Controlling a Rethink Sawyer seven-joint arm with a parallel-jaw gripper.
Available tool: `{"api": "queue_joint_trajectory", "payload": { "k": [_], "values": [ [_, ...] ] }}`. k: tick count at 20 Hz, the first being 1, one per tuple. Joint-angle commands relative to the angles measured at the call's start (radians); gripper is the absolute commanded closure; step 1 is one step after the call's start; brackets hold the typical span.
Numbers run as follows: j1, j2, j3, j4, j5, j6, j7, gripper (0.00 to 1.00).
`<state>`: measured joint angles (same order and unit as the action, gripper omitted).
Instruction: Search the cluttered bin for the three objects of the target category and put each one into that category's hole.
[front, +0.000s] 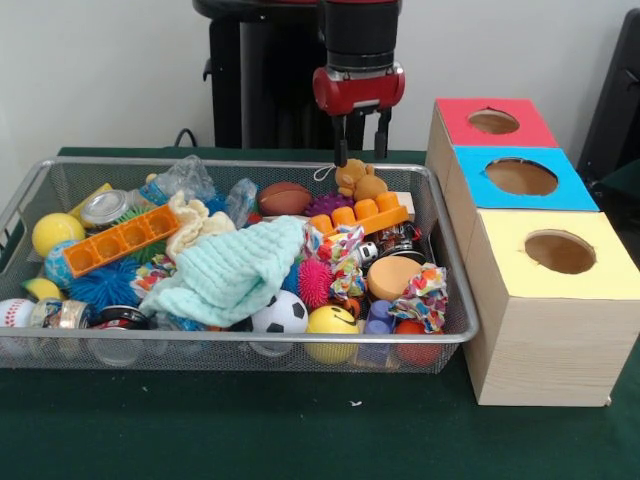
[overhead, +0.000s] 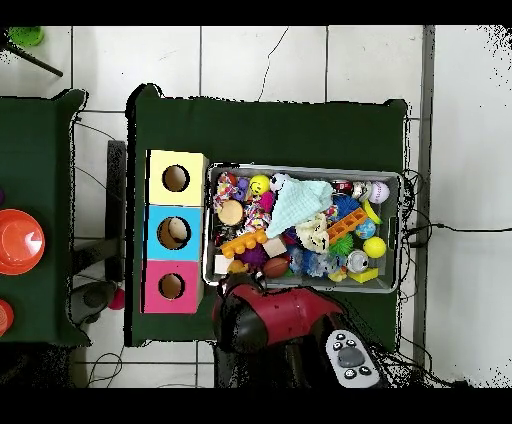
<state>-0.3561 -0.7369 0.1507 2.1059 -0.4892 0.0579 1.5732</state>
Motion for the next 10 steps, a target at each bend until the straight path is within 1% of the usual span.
{"api": "queue_joint_trajectory", "payload": {
  "k": [1, 7, 10],
  "values": [
    [0.03, 0.081, -0.052, -0.141, -0.048, -0.117, 0.117, 0.0],
    [0.045, 0.105, -0.073, -0.152, -0.034, -0.146, 0.115, 0.0],
    [0.042, 0.108, -0.07, -0.149, -0.027, -0.142, 0.112, 0.0]
  ]
}}
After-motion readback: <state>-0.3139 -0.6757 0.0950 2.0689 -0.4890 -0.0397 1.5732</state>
